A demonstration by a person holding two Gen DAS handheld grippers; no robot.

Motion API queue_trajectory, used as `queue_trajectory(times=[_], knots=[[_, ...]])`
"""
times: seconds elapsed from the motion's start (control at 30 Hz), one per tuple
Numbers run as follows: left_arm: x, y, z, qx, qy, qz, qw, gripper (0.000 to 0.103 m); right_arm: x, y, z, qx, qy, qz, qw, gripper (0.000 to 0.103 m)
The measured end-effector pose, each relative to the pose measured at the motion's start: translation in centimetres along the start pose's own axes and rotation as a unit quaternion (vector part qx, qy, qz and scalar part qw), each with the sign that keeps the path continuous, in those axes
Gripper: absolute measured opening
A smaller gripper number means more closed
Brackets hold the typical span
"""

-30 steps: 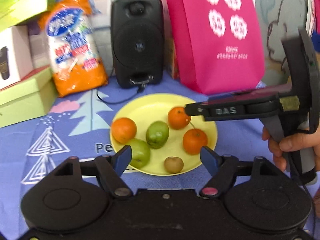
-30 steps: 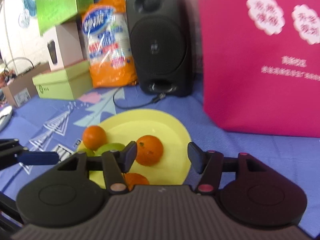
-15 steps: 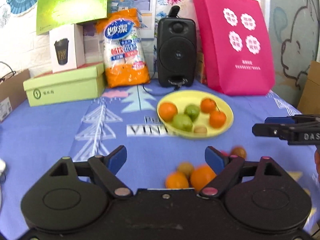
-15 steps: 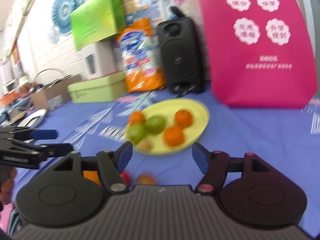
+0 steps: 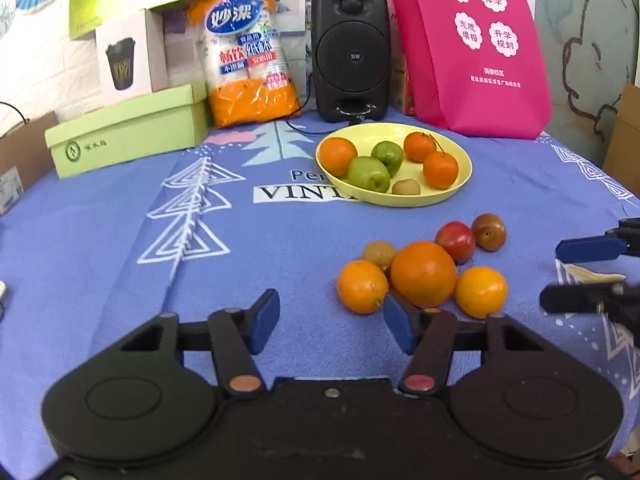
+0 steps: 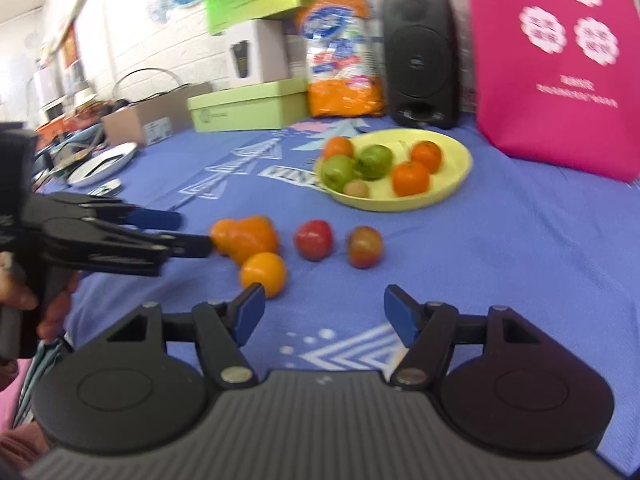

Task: Organize fruits
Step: 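Grasp a tangerine with the left tool while the right tool grasps another tangerine, then place the tangerine on the plate with the left tool while the right tool places its tangerine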

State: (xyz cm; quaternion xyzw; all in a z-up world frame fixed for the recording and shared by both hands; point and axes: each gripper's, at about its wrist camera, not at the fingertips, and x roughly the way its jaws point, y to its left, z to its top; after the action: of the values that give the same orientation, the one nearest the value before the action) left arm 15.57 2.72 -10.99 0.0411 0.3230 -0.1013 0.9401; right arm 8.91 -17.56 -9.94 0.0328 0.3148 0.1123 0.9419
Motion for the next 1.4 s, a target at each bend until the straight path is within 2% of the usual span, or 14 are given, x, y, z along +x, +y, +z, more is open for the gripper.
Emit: queue_trajectory(times=[0.13,0.2,0.27,0.47,0.5,0.53,0.57,0.73,0.93,1.1,1.4], knots=[[1.0,-0.8,0.1,0.028,0.001,0.011,0.9996,0.058,1.5,2.2,0.2,-0.049,0.018,0.005,0.999,0.064],[1.3,-1.3,0.3,0.044,0.000,0.016,0.9989,0.058,2.3,3.2,0.1,-0.072,0.026,-0.001,0.997,0.056],[1.8,-1.6,0.5,0.050,0.001,0.018,0.9986,0.058,3.0,3.6,0.1,-0.079,0.032,-0.006,0.996,0.052],[2.8,-1.0,0.8,0.043,0.006,0.006,0.9991,0.058,3.5,3.8,0.3,-0.084,0.034,-0.011,0.996,0.052],[2.8,-1.0,0.8,0.039,0.004,0.003,0.9992,0.056,3.6,3.7,0.4,-0.084,0.035,-0.012,0.996,0.052],[2.9,-0.8,0.8,0.037,0.004,-0.002,0.9993,0.042,3.7,3.6,0.4,-0.083,0.035,-0.010,0.996,0.052],[3.0,-0.8,0.8,0.035,0.009,-0.012,0.9993,0.033,3.9,3.6,0.5,-0.082,0.035,-0.009,0.996,0.052],[2.9,0.2,0.8,0.006,0.013,-0.029,0.9995,0.032,4.3,3.6,0.7,-0.082,0.036,-0.008,0.996,0.052],[2.1,0.4,0.5,0.004,0.016,-0.017,0.9997,0.032,5.0,4.1,0.8,-0.093,0.039,-0.008,0.995,0.052],[1.9,0.6,0.5,-0.001,0.017,-0.017,0.9997,0.032,5.5,4.6,0.9,-0.096,0.040,-0.006,0.995,0.031],[1.0,0.6,0.3,0.000,0.016,-0.022,0.9996,0.032,3.9,4.4,0.5,-0.089,0.033,-0.004,0.995,0.031]])
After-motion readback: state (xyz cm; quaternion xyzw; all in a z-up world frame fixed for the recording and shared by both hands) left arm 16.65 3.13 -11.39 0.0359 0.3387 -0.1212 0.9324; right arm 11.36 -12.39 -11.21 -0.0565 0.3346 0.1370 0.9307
